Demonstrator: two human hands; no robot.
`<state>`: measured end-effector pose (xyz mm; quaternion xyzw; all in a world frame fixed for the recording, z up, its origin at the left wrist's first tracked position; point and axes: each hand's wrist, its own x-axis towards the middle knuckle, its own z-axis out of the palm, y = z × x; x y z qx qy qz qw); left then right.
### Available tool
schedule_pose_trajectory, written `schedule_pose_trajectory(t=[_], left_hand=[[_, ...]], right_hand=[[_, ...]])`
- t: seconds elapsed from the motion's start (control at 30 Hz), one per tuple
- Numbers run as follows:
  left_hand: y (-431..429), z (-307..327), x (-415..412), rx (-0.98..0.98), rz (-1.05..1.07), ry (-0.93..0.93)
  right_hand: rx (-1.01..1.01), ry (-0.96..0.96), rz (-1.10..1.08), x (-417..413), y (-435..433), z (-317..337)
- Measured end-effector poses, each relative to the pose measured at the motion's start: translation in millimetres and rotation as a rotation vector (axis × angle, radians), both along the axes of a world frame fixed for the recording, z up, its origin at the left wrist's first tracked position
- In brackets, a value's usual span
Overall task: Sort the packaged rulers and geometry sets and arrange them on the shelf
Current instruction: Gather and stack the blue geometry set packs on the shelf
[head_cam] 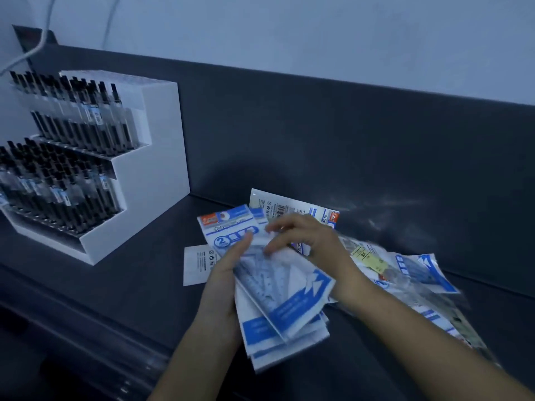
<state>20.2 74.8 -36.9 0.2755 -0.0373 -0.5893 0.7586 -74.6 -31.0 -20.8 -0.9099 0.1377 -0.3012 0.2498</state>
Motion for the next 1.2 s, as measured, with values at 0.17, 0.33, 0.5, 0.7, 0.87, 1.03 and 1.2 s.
schedule_pose_trajectory(t=[0.17,0.33,0.5,0.7,0.87,1.03,1.2], left_hand=[[2,-4,9,0.149,0.098,-0.058],[0,-5,27,0.194,0.197,-0.077],[-5,-8,27,0.231,0.240,0.003],[-11,-10,28,0.186,0.324,0.086],[-11,-13,31,0.161,0.326,0.113],[-8,-14,31,0.074,0.263,0.046],[-10,-18,32,0.049,0.189,-0.002]], right_hand=[[0.271,0.149,0.026,-19,-11,19],[-0.077,0.496,-0.372,-44,-51,9],[-0.307,0.743,-0.340,-41,-52,-22],[-0.496,0.495,-0.297,-29,-50,-21],[-0.057,0.346,-0.335,-27,-47,-13],[0.763,-0.252,-0.292,-26,-39,24],[0.797,-0.537,-0.321,-22,-24,52]])
